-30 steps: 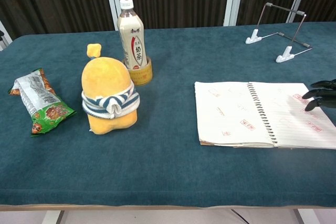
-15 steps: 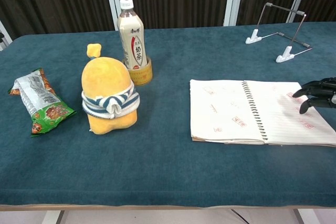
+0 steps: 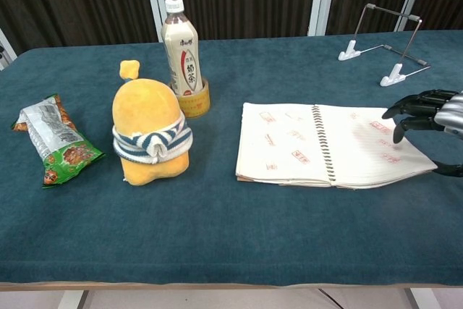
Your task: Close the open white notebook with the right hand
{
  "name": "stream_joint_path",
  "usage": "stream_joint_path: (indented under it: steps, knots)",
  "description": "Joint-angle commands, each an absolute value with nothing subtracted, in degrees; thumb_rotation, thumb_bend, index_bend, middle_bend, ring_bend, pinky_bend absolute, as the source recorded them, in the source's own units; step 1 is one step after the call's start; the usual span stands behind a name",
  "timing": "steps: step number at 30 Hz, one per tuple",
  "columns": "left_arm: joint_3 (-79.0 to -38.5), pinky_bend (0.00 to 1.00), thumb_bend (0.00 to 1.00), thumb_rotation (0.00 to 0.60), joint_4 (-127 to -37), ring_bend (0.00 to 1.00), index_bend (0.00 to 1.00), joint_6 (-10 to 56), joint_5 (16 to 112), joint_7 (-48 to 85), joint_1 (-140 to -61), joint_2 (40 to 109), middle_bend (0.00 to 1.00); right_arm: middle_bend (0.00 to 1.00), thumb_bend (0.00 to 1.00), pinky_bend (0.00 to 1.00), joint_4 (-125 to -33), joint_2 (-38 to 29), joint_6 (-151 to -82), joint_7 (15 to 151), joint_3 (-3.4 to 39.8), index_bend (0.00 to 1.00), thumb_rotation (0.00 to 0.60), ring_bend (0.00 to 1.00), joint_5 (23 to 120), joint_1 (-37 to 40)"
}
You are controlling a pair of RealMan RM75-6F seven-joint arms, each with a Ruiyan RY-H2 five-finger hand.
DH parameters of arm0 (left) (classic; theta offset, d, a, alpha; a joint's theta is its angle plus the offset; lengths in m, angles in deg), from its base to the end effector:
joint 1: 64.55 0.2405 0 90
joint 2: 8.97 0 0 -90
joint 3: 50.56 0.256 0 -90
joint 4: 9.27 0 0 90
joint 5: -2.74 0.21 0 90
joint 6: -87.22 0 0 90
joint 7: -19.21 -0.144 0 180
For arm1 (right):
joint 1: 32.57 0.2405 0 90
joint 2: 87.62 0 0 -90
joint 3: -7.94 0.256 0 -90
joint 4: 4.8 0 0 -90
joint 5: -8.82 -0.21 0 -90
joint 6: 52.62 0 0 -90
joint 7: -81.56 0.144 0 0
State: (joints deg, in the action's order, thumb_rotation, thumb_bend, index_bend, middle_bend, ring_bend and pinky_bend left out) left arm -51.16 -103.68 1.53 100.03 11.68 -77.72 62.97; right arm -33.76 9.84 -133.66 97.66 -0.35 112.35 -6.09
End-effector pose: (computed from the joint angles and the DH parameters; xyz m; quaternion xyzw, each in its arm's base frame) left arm -0.2371 0.2041 0.1024 -0.6717 -0.3088 -0.4687 0.4835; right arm -0.3229 -0.2909 0.0242 0.8230 -0.1706 0.3486 0.4148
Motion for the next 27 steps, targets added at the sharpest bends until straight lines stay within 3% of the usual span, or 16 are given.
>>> stream_joint_path:
  steps: [1,5,9,14,18,27]
  knots:
    - [-51.11,0.11,0.24,0.600,-103.64,0.12,0.19,1.38,100.14,11.86,-77.65,62.94,0.18,0.19,0.40,0.21,-31.97,11.63,-134.98,98.41,-0.53,0.44,0.600,0.14,112.92,-5.70]
    - [-51.00,0.11,0.24,0.600,-103.60,0.12,0.19,1.43,100.21,12.65,-77.66,62.84,0.18,0.22,0.49,0.24,-28.88,14.00,-135.80,99.32,-0.58,0.51,0.600,0.17,112.92,-5.70]
    - [-50.99,0.11,0.24,0.600,-103.60,0.12,0.19,1.27,100.41,13.46,-77.67,62.75,0.18,0.23,0.51,0.25,-26.60,16.27,-136.38,100.80,0.08,0.53,0.600,0.19,112.23,-5.27]
    - [-50.90,0.11,0.24,0.600,-103.71,0.12,0.19,0.95,100.73,13.57,-77.54,62.40,0.18,0.26,0.53,0.27,-23.99,16.82,-138.62,101.43,0.42,0.68,0.600,0.23,111.94,-4.97]
    - [-50.87,0.11,0.24,0.600,-103.78,0.12,0.19,0.73,100.70,13.71,-77.37,62.24,0.18,0.28,0.53,0.27,-22.66,13.84,-140.22,99.86,-1.07,0.76,0.600,0.23,113.10,-5.48]
    - [-50.73,0.11,0.24,0.600,-103.70,0.12,0.18,1.34,100.64,13.35,-77.47,62.74,0.17,0.29,0.53,0.29,-24.54,3.43,-147.72,92.39,-3.05,0.78,0.600,0.23,114.99,-7.83]
